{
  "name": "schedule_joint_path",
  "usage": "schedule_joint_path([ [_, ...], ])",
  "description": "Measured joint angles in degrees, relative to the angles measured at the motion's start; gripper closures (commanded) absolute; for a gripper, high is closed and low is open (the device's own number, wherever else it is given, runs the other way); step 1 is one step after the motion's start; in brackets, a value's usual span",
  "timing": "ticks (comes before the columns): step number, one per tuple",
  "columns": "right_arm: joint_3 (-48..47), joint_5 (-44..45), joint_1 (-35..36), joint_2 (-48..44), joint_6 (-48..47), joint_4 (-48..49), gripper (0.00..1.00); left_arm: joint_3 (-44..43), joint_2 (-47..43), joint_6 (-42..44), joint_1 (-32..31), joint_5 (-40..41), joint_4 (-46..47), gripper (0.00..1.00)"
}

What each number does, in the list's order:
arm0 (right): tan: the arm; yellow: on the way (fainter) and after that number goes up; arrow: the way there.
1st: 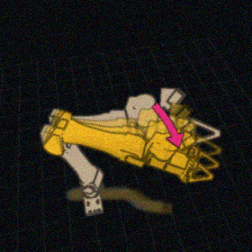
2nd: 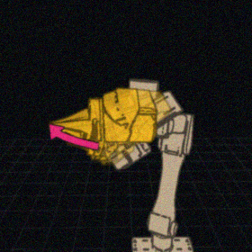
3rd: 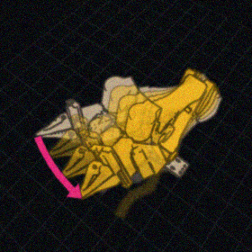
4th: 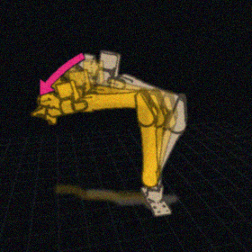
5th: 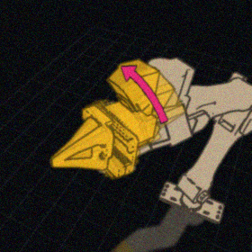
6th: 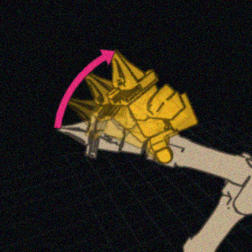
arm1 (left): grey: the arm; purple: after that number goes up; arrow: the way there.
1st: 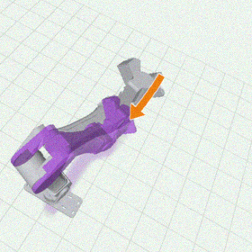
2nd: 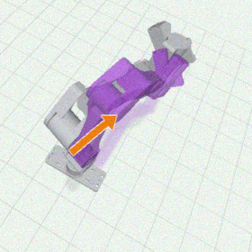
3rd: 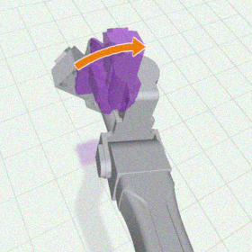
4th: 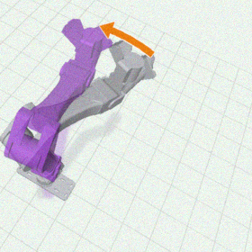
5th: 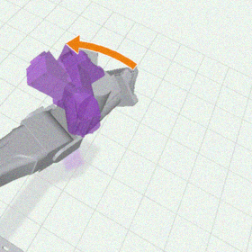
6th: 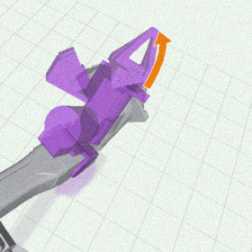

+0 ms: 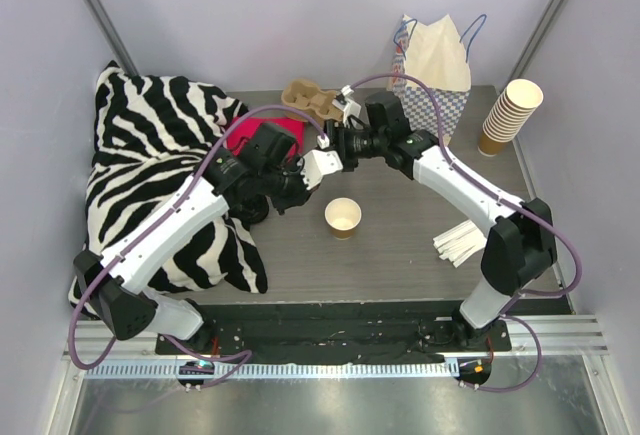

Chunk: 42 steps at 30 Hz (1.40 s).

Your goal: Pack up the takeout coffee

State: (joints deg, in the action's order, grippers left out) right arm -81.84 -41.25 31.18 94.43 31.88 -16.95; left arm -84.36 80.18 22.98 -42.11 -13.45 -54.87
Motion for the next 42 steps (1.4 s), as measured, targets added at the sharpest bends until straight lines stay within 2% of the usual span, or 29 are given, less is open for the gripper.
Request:
schedule_joint_path([
  [5, 0.7, -1.2, 1.4, 0.1, 0.7, 0.7, 0.5, 0.0, 0.1, 0.0, -0.2, 0.0, 0.0, 1.0],
  [6, 0.7, -1.5, 1.7, 0.1, 0.9, 0.7, 0.58, 0.0, 0.2, 0.0, -0.2, 0.0, 0.0, 1.0],
  [9, 0.7, -2.3, 2.1, 0.1, 1.2, 1.3, 0.72, 0.0, 0.2, 0.0, -0.2, 0.0, 0.0, 1.0],
  [10, 0.7, -2.3, 2.1, 0.2, 1.1, 1.5, 0.81, 0.0, 0.2, 0.0, -0.2, 0.0, -0.1, 1.0],
  [12, 0.7, -2.6, 2.1, 0.5, 1.0, 1.5, 0.9, 0.0, 0.2, -0.1, -0.2, 0.0, -0.2, 0.86],
  [13, 0.7, -2.6, 2.0, 0.6, 0.9, 1.4, 0.91, -0.1, 0.2, -0.2, -0.2, 0.2, -0.2, 0.79],
  [14, 0.7, -2.9, 1.8, 0.7, 0.8, 1.4, 0.91, -0.2, 0.2, -0.3, -0.2, 0.4, -0.3, 0.58],
  [16, 0.7, -3.2, 1.5, 0.8, 0.4, 1.3, 0.92, -0.6, 0.2, -0.8, -0.2, 0.4, -1.0, 0.38],
  [17, 0.6, -3.4, 1.0, 0.8, -0.1, 1.0, 0.92, -0.9, 0.1, -0.5, 0.1, 0.2, -1.6, 0.24],
  [20, -1.0, -4.0, -0.7, 0.8, -2.2, -1.2, 0.93, -1.9, -1.1, -1.7, 1.7, -1.5, -2.5, 0.09],
  [25, -9.6, -3.4, -7.5, 0.8, -12.6, -10.1, 0.93, -9.1, -4.8, -8.4, 11.0, -6.5, -3.1, 0.03],
  [27, -14.3, -1.5, -9.4, 0.7, -19.1, -14.1, 0.93, -11.7, -5.8, -12.9, 18.5, -9.5, -2.3, 0.0],
  [31, -15.6, 3.0, -8.1, -3.1, -31.8, -17.9, 0.92, -11.2, -7.5, -24.2, 26.8, -14.6, 0.7, 0.01],
  [33, -11.9, 7.5, -4.7, -8.0, -39.4, -18.2, 0.91, -9.2, -8.2, -30.6, 28.7, -17.8, 2.8, 0.0],
  [36, -2.7, 16.2, 4.0, -18.1, -52.1, -15.9, 0.91, -5.3, -8.6, -39.7, 30.9, -22.5, 6.2, 0.0],
  [40, 13.2, 28.2, 17.9, -32.6, -69.0, -8.3, 0.91, 5.6, -9.7, -57.5, 34.0, -32.2, 17.2, 0.0],
  [42, 19.9, 33.9, 22.4, -37.6, -77.4, -3.6, 0.91, 12.4, -9.9, -67.4, 34.7, -36.5, 24.7, 0.0],
])
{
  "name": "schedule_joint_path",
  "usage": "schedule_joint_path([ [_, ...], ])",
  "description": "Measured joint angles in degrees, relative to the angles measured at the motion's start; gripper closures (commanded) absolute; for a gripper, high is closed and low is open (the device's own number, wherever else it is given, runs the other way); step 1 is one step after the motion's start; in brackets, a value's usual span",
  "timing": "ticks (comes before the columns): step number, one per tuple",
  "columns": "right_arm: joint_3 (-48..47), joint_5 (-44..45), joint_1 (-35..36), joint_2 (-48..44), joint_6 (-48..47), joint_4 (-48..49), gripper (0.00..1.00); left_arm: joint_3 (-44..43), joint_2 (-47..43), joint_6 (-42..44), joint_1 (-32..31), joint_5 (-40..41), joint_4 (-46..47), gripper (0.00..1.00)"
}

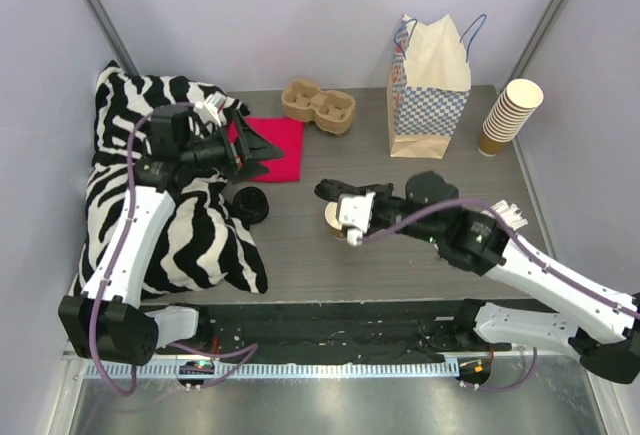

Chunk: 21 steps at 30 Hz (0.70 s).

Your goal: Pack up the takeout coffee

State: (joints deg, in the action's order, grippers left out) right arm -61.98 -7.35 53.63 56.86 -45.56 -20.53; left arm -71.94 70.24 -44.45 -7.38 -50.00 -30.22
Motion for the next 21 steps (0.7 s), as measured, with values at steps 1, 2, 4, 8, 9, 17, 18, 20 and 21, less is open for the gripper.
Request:
schedule_joint_path([
  [1, 3.0, 2.8, 2.0, -1.6, -3.7, 2.6, 0.92, 2.9, 0.0, -4.4, 0.1, -1.7, 3.4, 0.0],
  [2, 5.3, 5.1, 3.6, -2.6, -7.1, 5.0, 0.92, 5.7, 0.0, -8.5, 0.2, -3.1, 6.8, 0.0],
  [4, 11.0, 10.2, 6.8, -3.7, -15.0, 10.9, 0.92, 9.7, 0.0, -14.6, 0.2, -5.2, 11.1, 0.0],
  [8, 20.0, 15.7, 11.2, -3.9, -27.7, 20.0, 0.94, 13.7, -1.6, -21.0, -0.5, -7.1, 16.9, 0.02],
  [9, 21.9, 16.7, 12.1, -4.0, -30.4, 21.9, 0.94, 14.4, -2.5, -21.8, -0.9, -7.2, 17.9, 0.02],
  [17, 28.4, 20.6, 17.4, -4.2, -44.2, 35.5, 0.94, 19.0, -5.6, -22.7, -6.1, -7.6, 22.4, 0.07],
  [18, 28.6, 20.8, 18.1, -4.5, -45.1, 36.7, 0.94, 19.4, -5.6, -22.5, -6.4, -7.5, 22.4, 0.09],
  [20, 29.3, 21.0, 19.1, -5.6, -46.9, 38.6, 0.94, 19.7, -5.5, -22.1, -6.6, -7.5, 22.4, 0.1],
  [21, 29.7, 21.1, 19.6, -6.1, -47.6, 39.2, 0.94, 19.7, -5.5, -21.8, -6.7, -7.4, 22.5, 0.12],
])
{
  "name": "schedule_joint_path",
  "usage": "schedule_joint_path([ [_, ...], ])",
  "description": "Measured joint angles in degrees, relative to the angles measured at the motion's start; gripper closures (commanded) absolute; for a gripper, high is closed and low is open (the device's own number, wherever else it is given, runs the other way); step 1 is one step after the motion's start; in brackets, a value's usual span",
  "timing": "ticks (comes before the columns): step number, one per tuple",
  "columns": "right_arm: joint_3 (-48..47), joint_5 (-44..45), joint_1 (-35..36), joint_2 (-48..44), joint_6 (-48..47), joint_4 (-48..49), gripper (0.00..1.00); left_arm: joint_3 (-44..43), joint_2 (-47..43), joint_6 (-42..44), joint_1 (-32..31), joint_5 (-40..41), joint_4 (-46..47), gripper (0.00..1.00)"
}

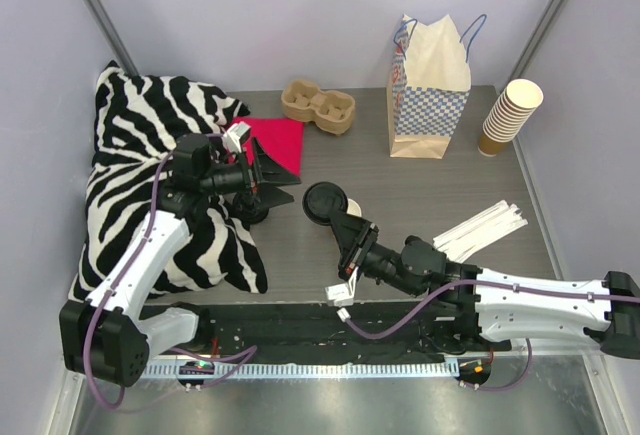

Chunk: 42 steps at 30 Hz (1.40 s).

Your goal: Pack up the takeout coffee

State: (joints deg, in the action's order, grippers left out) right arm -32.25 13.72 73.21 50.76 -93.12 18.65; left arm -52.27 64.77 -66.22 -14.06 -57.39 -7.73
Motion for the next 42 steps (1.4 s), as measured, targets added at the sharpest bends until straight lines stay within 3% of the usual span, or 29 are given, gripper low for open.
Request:
schedule_joint_path([
  [14, 2.1, 0.8, 2.4, -0.5, -3.5, 1.4, 0.94, 1.2, 0.0, 1.7, -4.9, 0.7, 1.7, 0.2],
  [26, 2.7, 0.8, 2.6, -0.5, -3.8, 1.4, 0.91, 1.3, 1.5, 3.1, -9.0, 0.8, 2.0, 0.48],
  [29, 2.8, 0.7, 2.6, -0.5, -3.8, 1.4, 0.89, 1.3, 2.2, 3.9, -9.6, 0.7, 2.2, 0.6],
  [30, 2.8, 0.7, 2.6, -0.5, -3.8, 1.2, 0.84, 1.3, 2.5, 4.0, -9.6, 0.5, 2.4, 0.67],
  [33, 3.3, 0.9, 2.6, -0.6, -3.7, 0.5, 0.71, 1.3, 3.5, 4.3, -9.6, -0.2, 3.2, 0.76],
  [42, 3.8, 4.7, 2.6, -4.5, 1.3, -4.5, 0.24, 1.3, 4.8, 3.4, -9.9, -1.1, 7.0, 0.85],
])
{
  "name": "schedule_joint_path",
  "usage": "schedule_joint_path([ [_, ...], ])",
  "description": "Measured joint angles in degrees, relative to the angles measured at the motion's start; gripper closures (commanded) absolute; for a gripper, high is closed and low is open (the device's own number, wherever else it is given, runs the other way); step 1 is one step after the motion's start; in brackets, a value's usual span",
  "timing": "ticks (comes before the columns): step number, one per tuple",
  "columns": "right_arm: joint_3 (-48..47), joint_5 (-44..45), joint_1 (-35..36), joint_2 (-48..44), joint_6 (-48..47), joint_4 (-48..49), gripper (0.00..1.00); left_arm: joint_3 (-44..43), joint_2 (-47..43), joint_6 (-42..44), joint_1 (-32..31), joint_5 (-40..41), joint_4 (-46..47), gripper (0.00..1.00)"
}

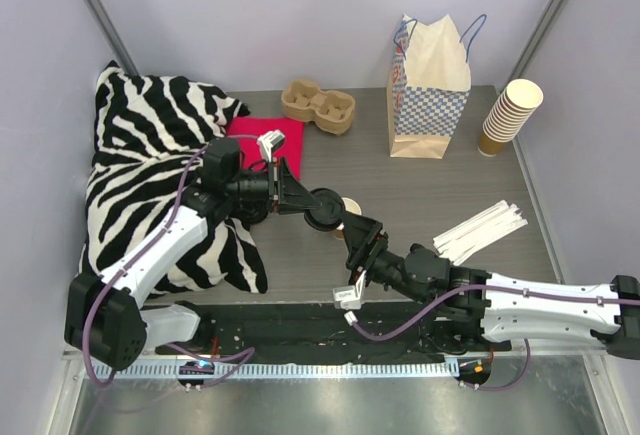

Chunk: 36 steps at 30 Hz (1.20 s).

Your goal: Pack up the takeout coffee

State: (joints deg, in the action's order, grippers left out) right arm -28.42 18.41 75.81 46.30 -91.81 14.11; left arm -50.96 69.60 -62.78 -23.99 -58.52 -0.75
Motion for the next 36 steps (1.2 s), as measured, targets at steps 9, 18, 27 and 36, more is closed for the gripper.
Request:
schedule_joint_path([
  [9, -12.7, 6.0, -1.8, -2.1, 31.3, -22.7, 0.17, -0.3, 5.4, -0.1, 0.0, -0.2, 4.3, 0.87],
  [18, -44.3, -13.0, -27.9, 9.6, 84.8, -42.3, 0.45, -0.3, 7.5, -0.3, 0.0, -0.2, 8.7, 0.9],
  [27, -40.1, -34.1, -41.8, 17.4, 119.1, -47.0, 0.58, -0.3, 7.6, -0.2, 0.0, 0.7, 9.8, 0.94],
  [36, -37.2, -39.8, -41.8, 17.6, 128.9, -45.0, 0.61, -0.5, 8.4, 0.0, 0.0, 1.9, 10.4, 0.95],
])
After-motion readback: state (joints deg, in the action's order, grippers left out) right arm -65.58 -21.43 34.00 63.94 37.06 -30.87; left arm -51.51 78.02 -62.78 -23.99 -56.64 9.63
